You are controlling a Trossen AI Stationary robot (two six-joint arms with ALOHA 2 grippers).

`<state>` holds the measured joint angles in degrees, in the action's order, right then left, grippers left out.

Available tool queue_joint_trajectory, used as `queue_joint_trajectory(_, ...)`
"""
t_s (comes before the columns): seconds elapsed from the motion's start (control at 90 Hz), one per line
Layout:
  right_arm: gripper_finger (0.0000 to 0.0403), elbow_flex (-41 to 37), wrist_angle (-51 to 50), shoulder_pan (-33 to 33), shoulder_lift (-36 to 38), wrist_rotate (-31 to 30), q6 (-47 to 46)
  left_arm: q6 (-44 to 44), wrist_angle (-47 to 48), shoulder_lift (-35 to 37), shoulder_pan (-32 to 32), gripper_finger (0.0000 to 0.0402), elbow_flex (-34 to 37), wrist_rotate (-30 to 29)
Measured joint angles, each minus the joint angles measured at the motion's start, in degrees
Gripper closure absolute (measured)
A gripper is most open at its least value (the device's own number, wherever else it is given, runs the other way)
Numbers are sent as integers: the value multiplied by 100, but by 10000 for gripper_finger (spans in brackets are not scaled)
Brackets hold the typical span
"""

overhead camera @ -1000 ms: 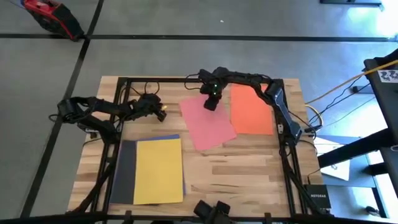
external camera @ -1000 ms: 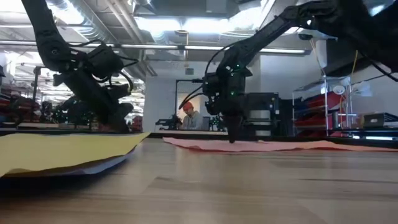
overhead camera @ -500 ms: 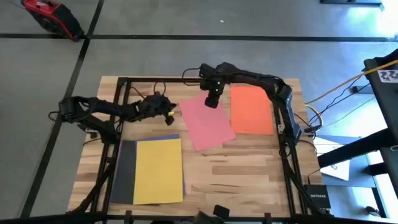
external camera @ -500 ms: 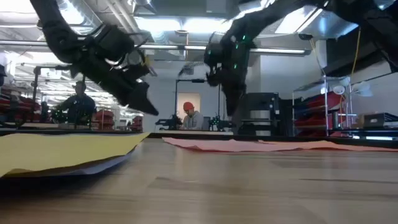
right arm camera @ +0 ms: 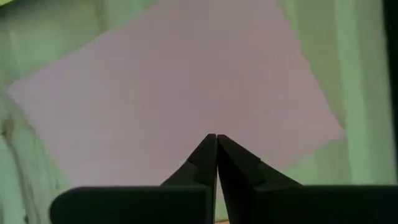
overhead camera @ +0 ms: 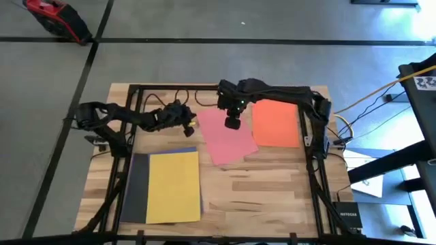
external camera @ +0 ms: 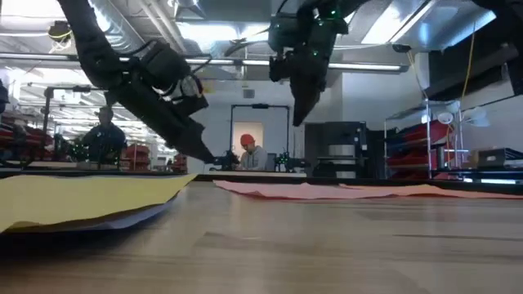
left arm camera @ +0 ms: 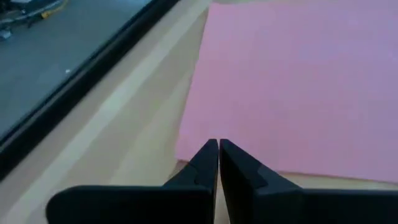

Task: Organize paper
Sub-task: Move the pink paper from bottom left to the top middle table

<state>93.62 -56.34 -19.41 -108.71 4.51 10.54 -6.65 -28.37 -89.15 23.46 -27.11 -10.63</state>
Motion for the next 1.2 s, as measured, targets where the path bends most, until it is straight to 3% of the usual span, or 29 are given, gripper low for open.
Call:
queue_joint_trajectory(0.256,403,-2114,2044,106,1154,-56,-515,27,-69,-257,-138,402,0,17)
queue_joint_trajectory(0.467,403,-4022,4200,109,2227,-445,-1179,145,-26,-257,-194,402,0,165)
queue_joint_trajectory(0.6,403,-4903,5242,109,2655,16,-1780,198,153,-257,-310,402,-2,197)
queue_joint_trajectory(0.711,403,-5150,5298,197,2695,238,-2160,178,429,-257,-411,402,-65,154)
queue_joint_trajectory(0.856,403,-5178,5303,520,2654,-113,-2187,104,563,-381,-347,402,-312,81)
queue_joint_trajectory(1.2,403,-5180,4515,924,2647,-625,-2233,18,596,-1444,-72,402,-1002,80)
